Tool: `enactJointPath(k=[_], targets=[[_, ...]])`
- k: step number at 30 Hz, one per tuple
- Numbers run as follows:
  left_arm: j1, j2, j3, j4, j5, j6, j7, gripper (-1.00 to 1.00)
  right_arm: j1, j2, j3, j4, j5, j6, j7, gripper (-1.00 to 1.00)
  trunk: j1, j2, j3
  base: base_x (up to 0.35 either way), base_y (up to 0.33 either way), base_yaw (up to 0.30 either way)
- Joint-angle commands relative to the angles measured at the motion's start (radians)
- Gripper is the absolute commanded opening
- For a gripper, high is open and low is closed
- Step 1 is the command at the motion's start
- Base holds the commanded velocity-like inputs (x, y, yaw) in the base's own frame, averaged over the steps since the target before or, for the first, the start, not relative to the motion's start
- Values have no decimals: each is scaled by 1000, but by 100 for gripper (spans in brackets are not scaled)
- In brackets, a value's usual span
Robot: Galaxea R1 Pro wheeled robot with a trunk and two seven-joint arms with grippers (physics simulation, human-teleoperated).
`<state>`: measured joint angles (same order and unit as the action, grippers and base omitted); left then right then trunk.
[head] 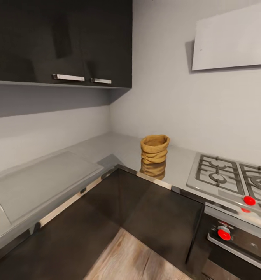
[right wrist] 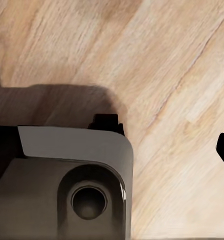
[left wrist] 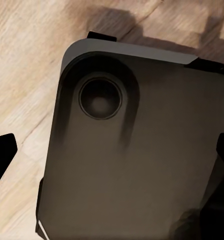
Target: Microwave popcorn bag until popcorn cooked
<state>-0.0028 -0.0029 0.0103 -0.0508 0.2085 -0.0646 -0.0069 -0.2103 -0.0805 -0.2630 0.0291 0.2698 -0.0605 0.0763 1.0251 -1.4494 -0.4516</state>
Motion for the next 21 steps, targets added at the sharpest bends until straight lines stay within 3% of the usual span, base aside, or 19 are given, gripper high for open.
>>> enactJointPath(k=[1,10,21], targets=[[0,0,0,0,6,-3,-1,100,-1,-1,-9,3,8,-6,2,100,0,-1,-1,0,6,-232],[0,0,0,0,6,-3,-1,100,-1,-1,-9,3,8,-5,2,100,0,-1,4,0,15,-232],[0,0,0,0,6,-3,-1,100,-1,-1,-9,3,8,-4,2,100,0,-1,8,0,304,-232]])
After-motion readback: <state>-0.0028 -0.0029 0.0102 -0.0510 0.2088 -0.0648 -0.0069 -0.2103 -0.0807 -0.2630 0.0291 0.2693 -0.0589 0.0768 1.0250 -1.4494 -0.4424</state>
